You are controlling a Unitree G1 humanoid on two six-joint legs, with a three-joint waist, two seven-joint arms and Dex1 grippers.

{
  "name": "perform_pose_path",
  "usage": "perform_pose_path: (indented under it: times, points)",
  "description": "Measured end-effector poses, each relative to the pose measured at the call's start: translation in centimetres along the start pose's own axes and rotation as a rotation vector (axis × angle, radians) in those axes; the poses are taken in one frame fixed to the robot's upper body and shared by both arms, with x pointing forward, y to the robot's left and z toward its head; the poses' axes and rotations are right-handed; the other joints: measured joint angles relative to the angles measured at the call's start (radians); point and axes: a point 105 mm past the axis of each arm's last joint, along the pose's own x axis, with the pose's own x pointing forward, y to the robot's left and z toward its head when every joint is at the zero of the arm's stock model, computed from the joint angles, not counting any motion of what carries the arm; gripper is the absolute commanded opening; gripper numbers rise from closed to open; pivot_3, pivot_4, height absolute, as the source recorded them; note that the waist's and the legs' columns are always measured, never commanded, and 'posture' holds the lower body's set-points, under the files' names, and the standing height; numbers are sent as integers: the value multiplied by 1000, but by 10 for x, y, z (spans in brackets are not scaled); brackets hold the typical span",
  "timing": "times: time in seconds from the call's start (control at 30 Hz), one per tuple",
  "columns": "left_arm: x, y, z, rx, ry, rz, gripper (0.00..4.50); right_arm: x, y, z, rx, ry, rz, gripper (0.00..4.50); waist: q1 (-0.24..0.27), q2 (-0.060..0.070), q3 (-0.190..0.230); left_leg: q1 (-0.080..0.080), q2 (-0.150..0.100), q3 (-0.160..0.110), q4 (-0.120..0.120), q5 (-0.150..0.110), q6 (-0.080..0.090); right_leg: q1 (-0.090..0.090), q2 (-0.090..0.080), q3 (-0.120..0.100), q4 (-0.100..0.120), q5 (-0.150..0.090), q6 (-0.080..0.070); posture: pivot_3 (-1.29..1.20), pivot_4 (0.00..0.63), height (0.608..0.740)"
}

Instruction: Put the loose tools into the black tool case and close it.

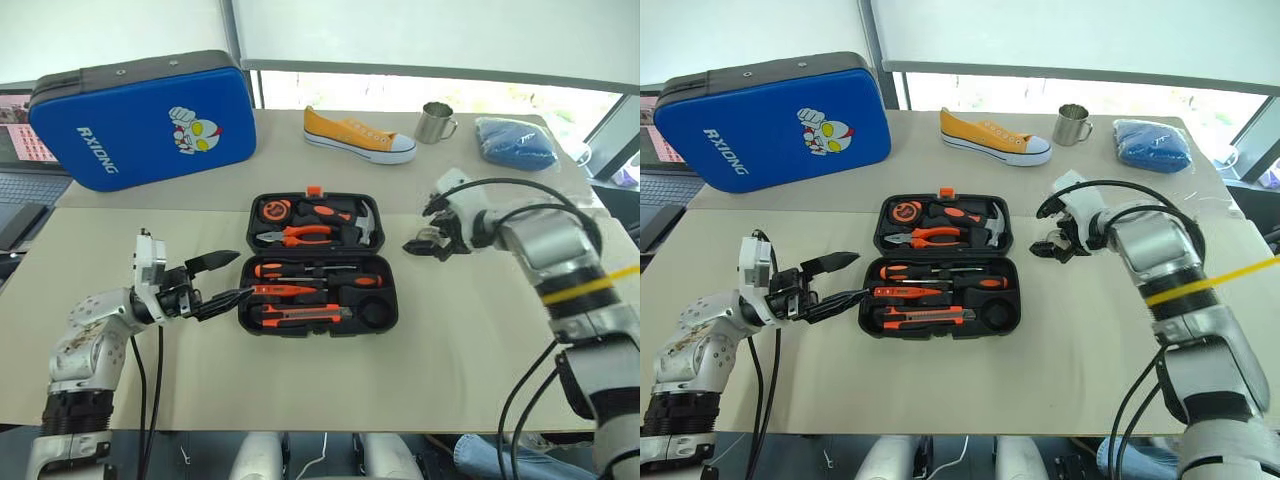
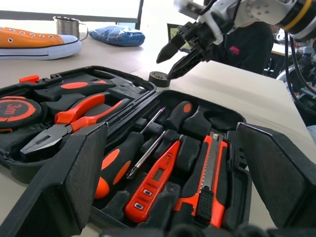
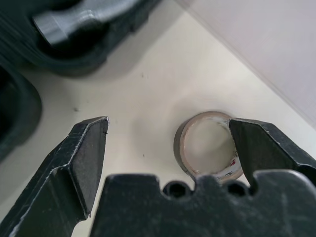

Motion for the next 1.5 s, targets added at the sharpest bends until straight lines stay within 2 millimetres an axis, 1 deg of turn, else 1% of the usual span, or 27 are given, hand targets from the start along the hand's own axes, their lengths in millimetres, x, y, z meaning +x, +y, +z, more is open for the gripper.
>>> perform_pose_path:
  times: [0.07,0.2,0.23,0.27,0.33,0.4,0.43,0.47,0.53,0.6,0.7,0.73,0.77,0.83,0.9,0.93,1.0,1.07,1.17,1.23,1.33,1.5]
  points:
    - [0,0,0,4,0,-2,4477,5,-4,-3,0,34,3,4500,0,0,0,0,0,0,0,0,0,0,0,0,0,0,0,0,150,740]
    - [0,-3,2,15,-1,-17,4500,14,-8,-4,18,65,17,3447,-3,0,0,0,0,0,0,0,0,0,0,0,0,0,0,0,150,740]
    - [1,-4,3,21,-2,-25,4500,17,-8,-5,22,72,25,3088,-4,0,0,0,1,0,0,0,0,0,1,0,0,0,0,0,150,740]
    - [1,-5,4,28,-2,-32,4500,18,-7,-6,24,73,36,2577,-4,0,0,0,0,0,0,0,0,0,1,0,0,0,0,0,150,740]
    - [2,-6,5,37,-2,-39,4500,20,-7,-5,19,74,42,2058,-6,0,0,1,1,0,0,0,0,1,1,0,1,0,0,0,150,740]
    - [3,-8,8,50,-1,-50,4500,21,-7,-5,16,71,56,1357,-5,0,0,1,0,0,0,0,-1,1,0,0,1,0,0,0,150,740]
    - [3,-10,9,57,1,-58,4500,21,-8,-5,13,68,62,1144,-5,0,0,1,0,0,0,1,-1,1,0,0,1,0,0,0,150,740]
    - [3,-11,9,59,4,-62,4500,21,-8,-5,8,66,66,683,-5,0,0,1,0,0,0,1,-1,1,0,0,1,1,1,0,150,740]
    - [2,-16,8,65,12,-79,4500,20,-10,-5,-15,58,68,41,-4,0,0,1,0,0,0,1,-1,1,0,0,1,1,1,0,150,740]
    - [3,-19,8,67,19,-99,4500,12,-12,-2,-50,26,91,16,-2,1,0,1,0,0,0,1,-1,1,0,0,1,1,1,0,150,740]
    - [4,-25,5,76,27,-138,4500,-13,3,17,-130,-93,250,16,0,1,1,1,1,-1,0,1,-1,1,1,0,1,1,1,0,150,740]
    - [5,-28,5,85,30,-160,4500,-27,18,26,-165,-144,339,16,0,1,1,0,1,-1,0,1,-1,0,1,-1,1,1,1,0,150,740]
    - [4,-29,4,94,40,-172,4500,-37,30,31,-191,-168,403,16,-1,2,1,0,2,-1,0,0,-1,0,1,-1,2,1,1,0,150,740]
    - [1,-30,2,136,72,-195,4500,-62,64,39,-229,-198,547,16,-2,2,1,1,3,-2,-1,0,-1,0,2,-1,2,1,0,0,150,740]
    - [-3,-29,-1,163,100,-214,4500,-76,99,42,-259,-208,646,16,-4,2,1,1,3,-2,0,0,0,1,2,-1,1,1,0,0,150,740]
    - [-6,-29,-3,174,116,-224,4500,-79,117,39,-263,-199,691,16,-3,2,1,1,3,-2,0,0,0,1,2,-1,0,1,0,0,150,740]
    - [-10,-30,-8,175,149,-245,4500,-77,136,33,-256,-172,725,16,0,2,1,1,2,-2,1,0,0,1,1,-1,0,1,0,0,150,740]
    - [-16,-32,-17,170,196,-273,4500,-67,147,20,-235,-117,708,16,2,2,1,1,1,-2,2,0,-1,1,0,-1,0,1,0,0,150,740]
    - [-20,-35,-25,145,212,-280,4500,-49,143,5,-249,-36,594,16,7,1,1,1,0,-2,5,1,-1,1,0,-1,0,1,0,0,150,740]
    - [-19,-34,-24,144,206,-277,4500,-43,142,0,-253,-6,561,16,5,1,1,1,1,-2,5,1,-1,1,0,-1,1,1,0,0,150,740]
    - [-18,-34,-24,143,197,-276,4500,-42,142,-2,-248,4,548,16,2,1,1,1,1,-2,5,0,-1,1,1,-1,1,1,0,0,150,740]
    - [-15,-34,-19,125,156,-262,4500,-40,143,-9,-273,42,540,16,4,1,1,1,1,-3,6,0,-1,1,1,-2,1,1,0,0,150,740]
